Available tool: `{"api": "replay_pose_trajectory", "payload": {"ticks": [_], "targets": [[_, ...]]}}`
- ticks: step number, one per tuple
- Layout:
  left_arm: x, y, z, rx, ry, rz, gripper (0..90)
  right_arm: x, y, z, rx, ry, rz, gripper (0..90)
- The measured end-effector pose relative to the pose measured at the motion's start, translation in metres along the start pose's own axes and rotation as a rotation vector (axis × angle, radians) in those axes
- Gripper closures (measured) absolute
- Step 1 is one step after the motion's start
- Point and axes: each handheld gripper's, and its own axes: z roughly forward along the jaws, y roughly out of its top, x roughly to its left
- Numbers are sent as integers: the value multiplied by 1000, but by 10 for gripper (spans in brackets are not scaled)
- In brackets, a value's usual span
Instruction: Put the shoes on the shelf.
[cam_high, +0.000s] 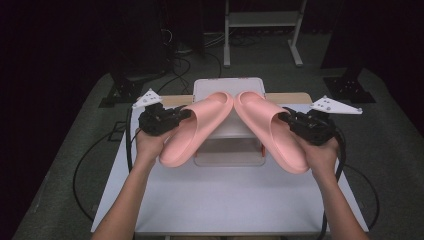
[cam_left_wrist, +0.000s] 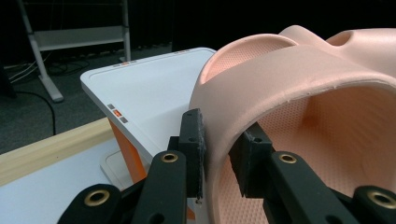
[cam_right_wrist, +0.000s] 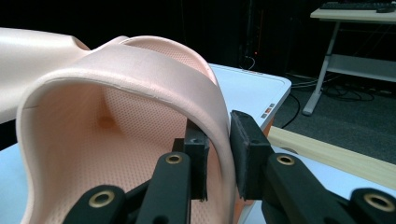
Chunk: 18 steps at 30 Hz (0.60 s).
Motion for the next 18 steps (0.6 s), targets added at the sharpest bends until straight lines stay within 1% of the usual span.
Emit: {"api": "replay_pose_trajectory", "payload": {"ticks": [2, 5, 11, 18], "targets": [[1, 1, 1, 3, 4, -3, 751, -1, 2, 2, 1, -2, 4, 767], [2, 4, 3, 10, 12, 6, 751, -3, 5, 6, 5, -7, 7, 767], [3, 9, 9, 21, 31, -2, 740, -5, 9, 12, 16, -25, 16, 764], [6, 12, 17, 29, 48, -29, 737, -8, 13, 21, 25, -36, 29, 753]]}}
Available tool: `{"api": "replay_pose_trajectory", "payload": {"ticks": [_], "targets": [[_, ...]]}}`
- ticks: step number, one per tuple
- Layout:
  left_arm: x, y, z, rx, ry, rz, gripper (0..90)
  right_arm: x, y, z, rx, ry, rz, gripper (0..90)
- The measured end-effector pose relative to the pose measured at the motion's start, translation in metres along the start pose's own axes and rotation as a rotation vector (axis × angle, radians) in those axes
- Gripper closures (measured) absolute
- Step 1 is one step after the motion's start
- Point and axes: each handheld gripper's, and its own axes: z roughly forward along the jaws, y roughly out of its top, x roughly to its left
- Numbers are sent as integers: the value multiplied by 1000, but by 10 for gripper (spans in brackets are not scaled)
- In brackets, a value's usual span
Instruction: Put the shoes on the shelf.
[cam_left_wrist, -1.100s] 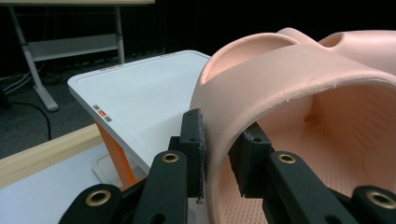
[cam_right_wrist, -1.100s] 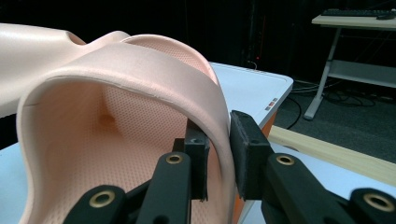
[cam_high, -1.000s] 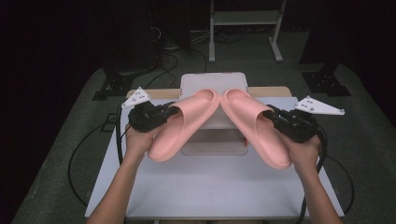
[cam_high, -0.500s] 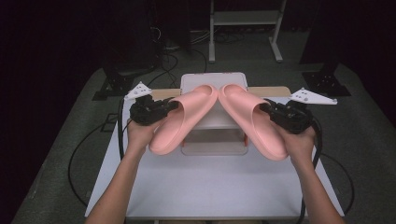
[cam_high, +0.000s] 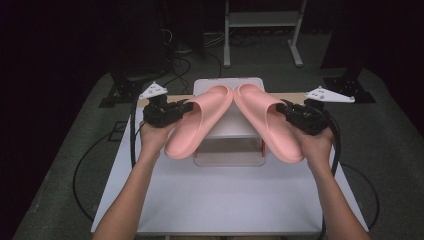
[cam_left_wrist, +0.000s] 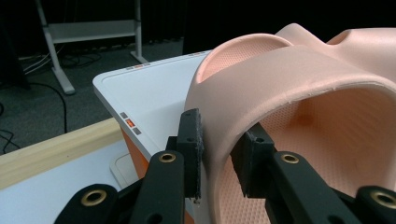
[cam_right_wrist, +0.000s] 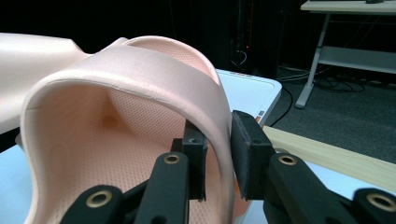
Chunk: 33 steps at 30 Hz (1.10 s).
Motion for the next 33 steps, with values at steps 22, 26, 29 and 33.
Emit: {"api": "replay_pose_trajectory", "payload": {"ticks": [22, 26, 29, 33], "targets": [[4, 12, 12, -21, 74, -64, 689, 6, 11, 24, 25, -17, 14, 716], [4, 14, 15, -24, 79, -71, 683, 6, 12, 27, 26, -15, 20, 709], [4, 15, 17, -24, 82, -76, 678, 6, 13, 29, 24, -20, 21, 706], [3, 16, 21, -23, 85, -85, 669, 4, 13, 32, 29, -19, 42, 702]]}}
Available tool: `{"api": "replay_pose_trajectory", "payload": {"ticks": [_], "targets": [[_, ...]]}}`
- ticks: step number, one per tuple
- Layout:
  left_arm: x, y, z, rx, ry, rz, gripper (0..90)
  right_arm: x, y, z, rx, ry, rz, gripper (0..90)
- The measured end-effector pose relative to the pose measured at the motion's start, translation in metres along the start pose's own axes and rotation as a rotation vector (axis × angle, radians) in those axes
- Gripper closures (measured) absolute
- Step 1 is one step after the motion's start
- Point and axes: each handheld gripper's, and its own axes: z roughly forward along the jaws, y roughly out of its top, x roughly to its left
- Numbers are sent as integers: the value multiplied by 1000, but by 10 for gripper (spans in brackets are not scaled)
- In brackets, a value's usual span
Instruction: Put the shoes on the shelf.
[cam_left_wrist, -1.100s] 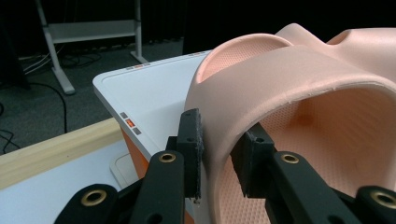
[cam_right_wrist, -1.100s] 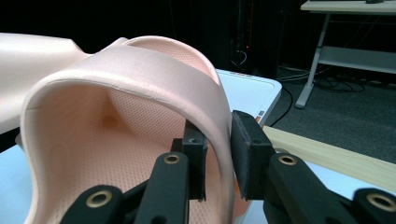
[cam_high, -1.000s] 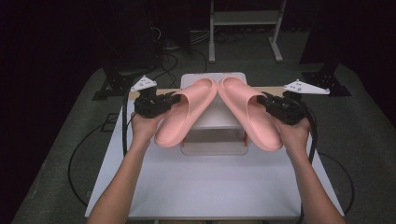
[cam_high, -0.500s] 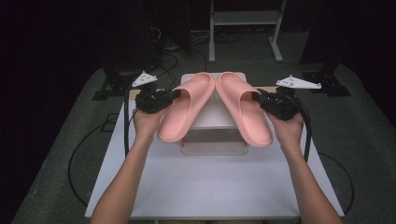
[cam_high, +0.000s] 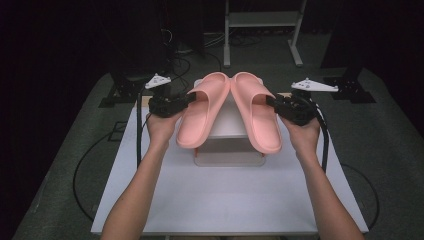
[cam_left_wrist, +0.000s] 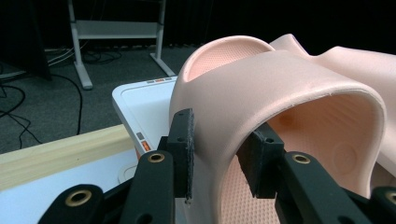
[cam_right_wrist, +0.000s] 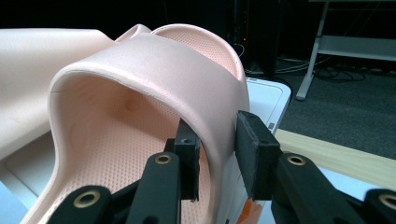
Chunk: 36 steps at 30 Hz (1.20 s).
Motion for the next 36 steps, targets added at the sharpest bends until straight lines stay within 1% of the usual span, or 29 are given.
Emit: {"api": "replay_pose_trajectory", "payload": {"ticks": [10, 18, 20, 24, 29, 32, 35, 36], "targets": [[-1, 0, 8, 8, 7, -16, 646, -2, 0, 7, 6, -5, 22, 684], [0, 0, 12, 7, 6, -36, 631, -3, 3, 12, 10, -12, 36, 682], [0, 0, 14, 9, 9, -40, 620, -3, 3, 13, 12, -9, 45, 677], [0, 0, 17, 15, 13, -45, 611, -4, 4, 17, 16, -15, 49, 675], [-1, 0, 21, 15, 10, -62, 601, -4, 5, 20, 17, -19, 54, 671], [-2, 1, 23, 18, 13, -62, 594, -5, 5, 22, 21, -22, 63, 669], [-1, 2, 25, 21, 13, -66, 591, -6, 5, 24, 12, -25, 61, 665], [-1, 3, 26, 20, 13, -70, 589, -5, 6, 25, 15, -25, 70, 664]]}}
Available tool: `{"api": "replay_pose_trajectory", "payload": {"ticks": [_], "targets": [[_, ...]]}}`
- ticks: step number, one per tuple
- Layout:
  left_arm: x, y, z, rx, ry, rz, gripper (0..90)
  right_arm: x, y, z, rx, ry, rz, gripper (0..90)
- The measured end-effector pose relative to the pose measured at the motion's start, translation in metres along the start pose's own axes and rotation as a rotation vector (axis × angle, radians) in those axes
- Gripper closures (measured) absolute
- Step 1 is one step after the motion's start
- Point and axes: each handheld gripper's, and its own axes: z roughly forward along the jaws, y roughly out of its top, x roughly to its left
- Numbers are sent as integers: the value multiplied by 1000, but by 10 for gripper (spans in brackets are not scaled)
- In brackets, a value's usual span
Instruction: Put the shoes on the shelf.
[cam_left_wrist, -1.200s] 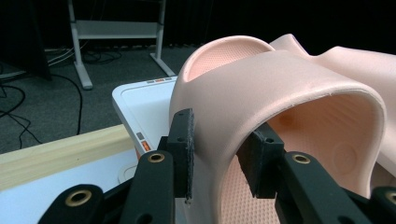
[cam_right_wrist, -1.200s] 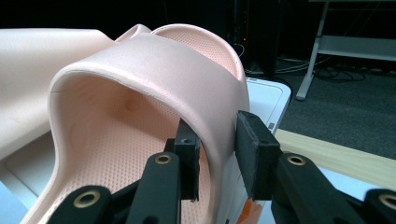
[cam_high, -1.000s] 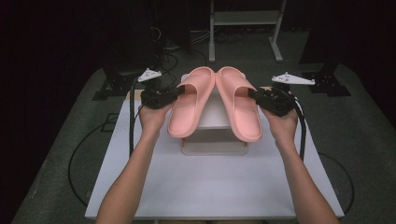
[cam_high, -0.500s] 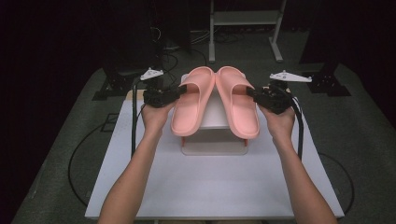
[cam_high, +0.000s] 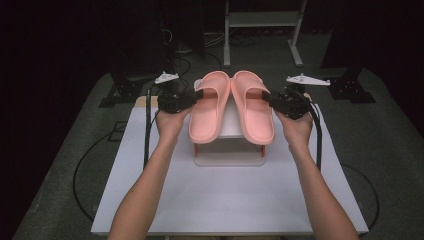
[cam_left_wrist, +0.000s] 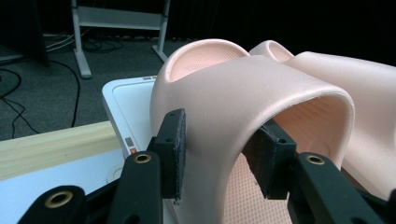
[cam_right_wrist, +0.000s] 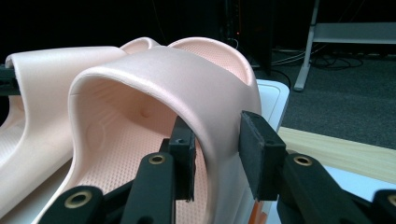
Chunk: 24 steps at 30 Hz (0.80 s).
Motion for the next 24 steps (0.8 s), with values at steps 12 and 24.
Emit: {"api": "replay_pose_trajectory", "payload": {"ticks": [12, 24], "targets": [[4, 1, 9, 9, 8, -20, 579, 3, 0, 14, -7, -8, 38, 649], [9, 3, 17, 22, 12, -29, 578, 5, 3, 28, -7, -23, 52, 638]]}}
